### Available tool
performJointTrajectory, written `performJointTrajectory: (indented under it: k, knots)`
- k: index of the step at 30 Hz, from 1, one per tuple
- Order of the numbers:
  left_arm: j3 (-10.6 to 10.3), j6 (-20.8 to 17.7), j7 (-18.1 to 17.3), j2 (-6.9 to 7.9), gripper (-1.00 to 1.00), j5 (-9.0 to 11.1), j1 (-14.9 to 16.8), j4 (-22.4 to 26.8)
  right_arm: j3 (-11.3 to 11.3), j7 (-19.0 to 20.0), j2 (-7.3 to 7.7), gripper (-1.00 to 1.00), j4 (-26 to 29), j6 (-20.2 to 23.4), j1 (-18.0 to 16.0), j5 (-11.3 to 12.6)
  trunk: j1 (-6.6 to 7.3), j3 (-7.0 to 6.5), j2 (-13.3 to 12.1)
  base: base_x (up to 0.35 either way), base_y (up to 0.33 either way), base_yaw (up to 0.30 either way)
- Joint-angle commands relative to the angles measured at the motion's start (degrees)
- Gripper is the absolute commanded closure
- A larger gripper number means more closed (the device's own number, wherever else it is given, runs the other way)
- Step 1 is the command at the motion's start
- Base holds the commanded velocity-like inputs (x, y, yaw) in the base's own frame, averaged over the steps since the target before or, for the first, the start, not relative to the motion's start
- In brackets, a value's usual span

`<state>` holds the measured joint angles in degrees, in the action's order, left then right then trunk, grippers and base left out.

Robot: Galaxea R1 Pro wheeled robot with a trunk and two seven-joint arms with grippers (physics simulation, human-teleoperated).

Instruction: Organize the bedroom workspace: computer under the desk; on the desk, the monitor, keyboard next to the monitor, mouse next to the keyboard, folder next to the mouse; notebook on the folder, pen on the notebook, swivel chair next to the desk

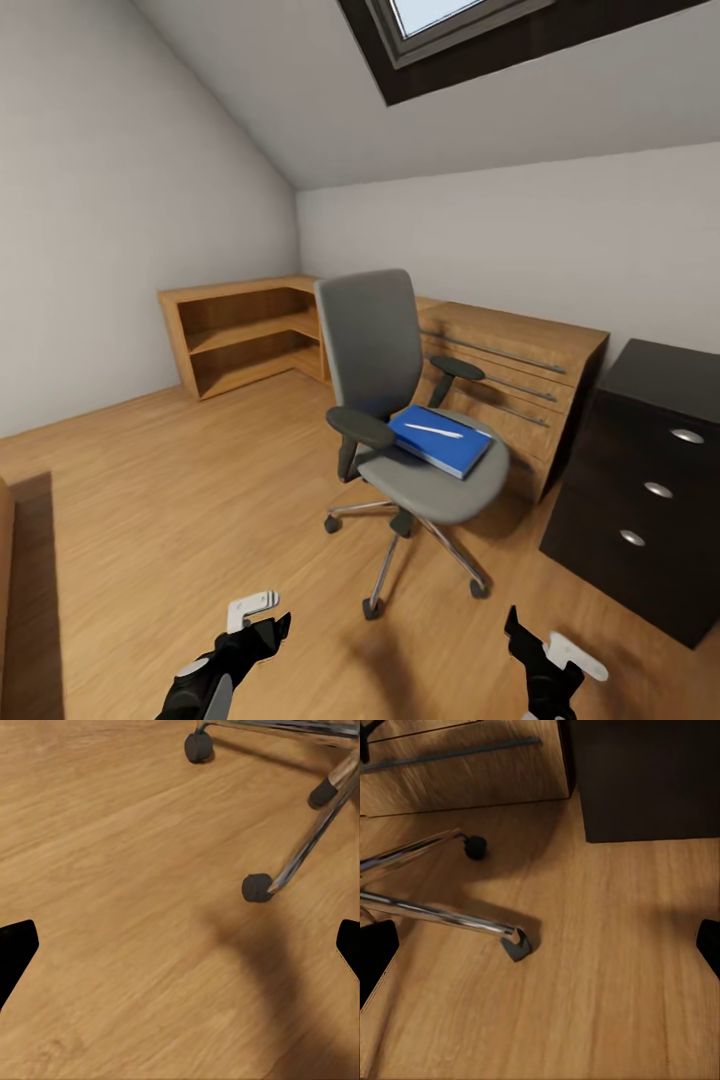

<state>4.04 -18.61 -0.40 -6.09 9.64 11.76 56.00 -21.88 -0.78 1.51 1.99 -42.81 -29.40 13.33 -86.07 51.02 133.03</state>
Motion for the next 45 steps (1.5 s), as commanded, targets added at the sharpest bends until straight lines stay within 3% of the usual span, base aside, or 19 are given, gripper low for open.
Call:
performJointTrajectory:
  k: [1,19,25,30,34,36,38,45]
  knots:
    - [0.1,-0.4,0.0,-0.05,-1.0,0.6,0.0,0.1,0.3,-0.1,0.0,-1.0,-0.1,-0.2,0.0,0.3,-0.02,0.06,0.0,0.312,0.0,0.0]
    - [0.1,-0.4,-0.1,0.03,-1.0,0.8,0.0,1.5,0.3,0.0,0.26,-1.0,0.2,-0.2,0.0,0.3,-0.02,0.06,0.0,0.057,-0.114,0.0]
    - [0.2,-0.5,-0.1,0.03,-1.0,1.0,0.0,3.2,0.3,0.1,0.96,-1.0,1.2,0.9,-0.1,0.4,-1.34,1.14,2.4,0.0,-0.002,0.0]
    - [0.3,-0.5,-0.1,0.13,-1.0,0.9,0.0,3.8,0.3,0.1,2.31,-1.0,5.4,7.4,-0.3,0.6,-2.44,2.03,4.4,0.0,0.0,0.0]
    - [0.4,-0.8,-0.2,0.23,-1.0,0.9,0.0,6.0,0.0,0.1,3.24,-1.0,13.3,18.7,-0.3,1.2,-3.1,2.57,5.6,0.0,0.0,0.0]
    - [0.5,-0.8,-0.2,0.25,-1.0,0.9,0.0,6.4,0.0,0.0,3.33,-1.0,15.3,21.7,-0.3,1.7,-3.1,2.57,5.6,0.0,0.0,0.0]
    - [0.5,-0.9,-0.2,0.28,-1.0,0.9,0.0,6.8,-0.1,0.0,3.38,-1.0,18.8,26.3,-0.2,3.8,-3.1,2.57,5.6,0.0,0.0,0.0]
    - [0.5,-1.0,-0.3,0.31,-1.0,0.9,0.0,7.1,0.1,0.5,2.95,-1.0,24.0,29.9,-0.2,10.6,-3.1,2.57,5.6,0.0,0.0,0.0]
